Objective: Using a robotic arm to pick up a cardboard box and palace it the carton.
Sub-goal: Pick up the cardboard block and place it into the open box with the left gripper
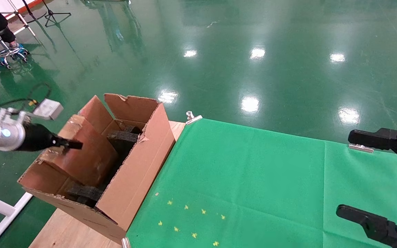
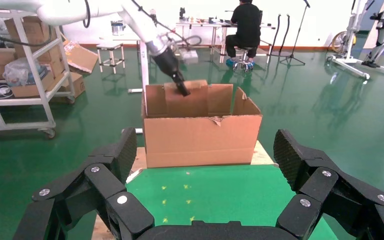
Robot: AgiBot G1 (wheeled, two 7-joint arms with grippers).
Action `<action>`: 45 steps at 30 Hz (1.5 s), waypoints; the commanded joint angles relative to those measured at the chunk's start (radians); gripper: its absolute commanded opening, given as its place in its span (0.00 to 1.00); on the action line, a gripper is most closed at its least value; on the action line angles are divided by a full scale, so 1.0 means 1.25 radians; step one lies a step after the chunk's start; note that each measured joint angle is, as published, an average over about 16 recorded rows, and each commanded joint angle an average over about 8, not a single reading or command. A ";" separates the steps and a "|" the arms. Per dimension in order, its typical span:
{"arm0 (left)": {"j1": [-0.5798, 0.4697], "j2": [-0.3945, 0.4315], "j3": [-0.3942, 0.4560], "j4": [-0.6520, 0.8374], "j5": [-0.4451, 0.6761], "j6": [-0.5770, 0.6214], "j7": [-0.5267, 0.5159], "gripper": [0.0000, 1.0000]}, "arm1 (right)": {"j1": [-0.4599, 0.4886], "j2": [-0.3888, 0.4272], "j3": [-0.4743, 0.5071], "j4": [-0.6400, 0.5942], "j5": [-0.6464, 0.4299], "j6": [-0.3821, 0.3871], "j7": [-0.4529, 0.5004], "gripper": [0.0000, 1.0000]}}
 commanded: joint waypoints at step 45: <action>0.017 0.084 0.013 0.151 -0.006 -0.057 0.116 1.00 | 0.000 0.000 0.000 0.000 0.000 0.000 0.000 1.00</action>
